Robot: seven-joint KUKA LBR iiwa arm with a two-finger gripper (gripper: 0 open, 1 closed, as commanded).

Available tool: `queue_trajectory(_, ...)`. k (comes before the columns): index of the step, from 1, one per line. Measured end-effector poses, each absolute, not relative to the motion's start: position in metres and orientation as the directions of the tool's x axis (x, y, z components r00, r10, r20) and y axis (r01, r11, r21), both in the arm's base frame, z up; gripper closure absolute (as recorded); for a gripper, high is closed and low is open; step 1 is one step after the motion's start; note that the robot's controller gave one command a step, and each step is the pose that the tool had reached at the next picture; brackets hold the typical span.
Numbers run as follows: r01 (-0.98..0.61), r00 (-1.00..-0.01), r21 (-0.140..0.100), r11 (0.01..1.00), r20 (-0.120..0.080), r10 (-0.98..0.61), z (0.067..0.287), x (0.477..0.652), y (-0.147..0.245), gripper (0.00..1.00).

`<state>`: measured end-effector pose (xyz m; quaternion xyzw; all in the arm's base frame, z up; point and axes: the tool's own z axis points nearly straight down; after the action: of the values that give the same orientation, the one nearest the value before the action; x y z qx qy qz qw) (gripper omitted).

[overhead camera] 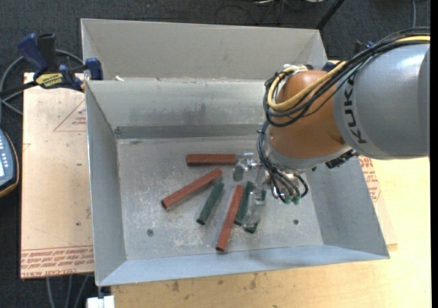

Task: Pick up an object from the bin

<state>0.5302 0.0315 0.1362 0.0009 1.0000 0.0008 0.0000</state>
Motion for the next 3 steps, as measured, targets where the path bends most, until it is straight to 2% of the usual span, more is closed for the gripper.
queue_trajectory(1,0.235,-0.972,0.001,0.972,0.004,0.235,0.0694,0.5442,0.027,0.0)
queue_trajectory(2,0.235,-0.972,0.005,0.972,-0.017,0.235,0.0744,0.55,0.0263,1.0)
queue_trajectory(3,0.235,-0.972,0.002,0.972,-0.005,0.235,0.0712,0.5464,0.0265,0.0)
